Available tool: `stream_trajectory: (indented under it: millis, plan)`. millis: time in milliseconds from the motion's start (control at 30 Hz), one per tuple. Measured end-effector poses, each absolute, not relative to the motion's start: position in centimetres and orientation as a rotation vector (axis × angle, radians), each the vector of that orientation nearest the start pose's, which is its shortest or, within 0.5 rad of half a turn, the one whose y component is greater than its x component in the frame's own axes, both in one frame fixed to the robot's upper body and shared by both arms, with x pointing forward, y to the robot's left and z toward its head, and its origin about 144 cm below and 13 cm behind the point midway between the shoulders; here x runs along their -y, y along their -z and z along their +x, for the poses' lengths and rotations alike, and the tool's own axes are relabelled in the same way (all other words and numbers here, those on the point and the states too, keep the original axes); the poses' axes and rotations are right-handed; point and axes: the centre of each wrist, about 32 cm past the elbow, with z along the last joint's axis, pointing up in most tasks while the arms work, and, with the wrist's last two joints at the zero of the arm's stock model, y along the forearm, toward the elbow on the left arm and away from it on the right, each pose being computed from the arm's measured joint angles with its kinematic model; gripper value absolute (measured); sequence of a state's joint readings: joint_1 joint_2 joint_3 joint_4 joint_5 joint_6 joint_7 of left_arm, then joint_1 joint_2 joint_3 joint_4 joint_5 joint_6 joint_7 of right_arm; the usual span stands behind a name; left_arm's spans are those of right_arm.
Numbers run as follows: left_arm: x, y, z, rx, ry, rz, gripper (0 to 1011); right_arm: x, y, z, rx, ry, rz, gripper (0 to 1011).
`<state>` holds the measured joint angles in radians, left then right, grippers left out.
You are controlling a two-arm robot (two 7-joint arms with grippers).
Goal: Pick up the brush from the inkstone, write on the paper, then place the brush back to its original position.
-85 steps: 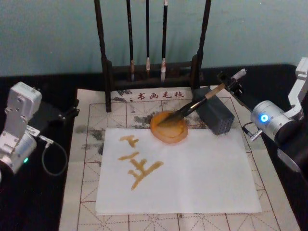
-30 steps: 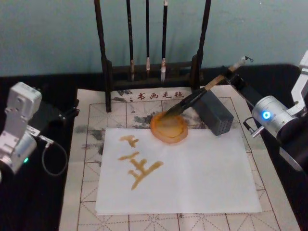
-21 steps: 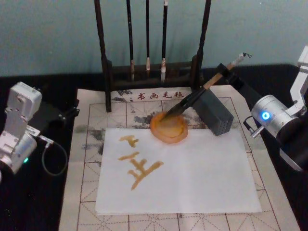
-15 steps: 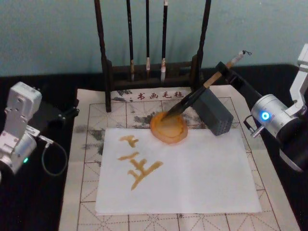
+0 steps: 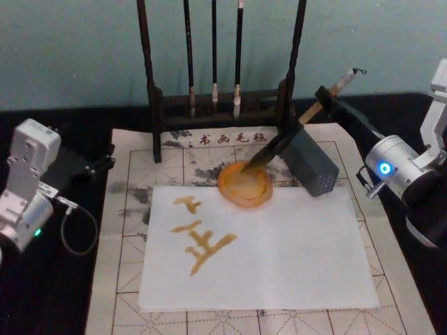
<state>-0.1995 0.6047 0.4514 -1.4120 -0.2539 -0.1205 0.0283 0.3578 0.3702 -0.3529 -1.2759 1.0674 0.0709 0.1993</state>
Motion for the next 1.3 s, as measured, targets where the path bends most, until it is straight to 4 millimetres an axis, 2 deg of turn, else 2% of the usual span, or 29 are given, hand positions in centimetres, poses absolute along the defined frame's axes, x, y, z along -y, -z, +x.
stream_trajectory:
  millis: [700, 1300]
  plan:
    - [-31.0, -114.0, 48.9, 0.285, -1.248, 0.304, 1001, 27.4, -116.7, 54.2, -0.492, 1.138, 0.346, 185]
    - [-31.0, -114.0, 48.9, 0.285, -1.248, 0.305, 1001, 28.1, -117.5, 53.4, -0.375, 1.124, 0.333, 185]
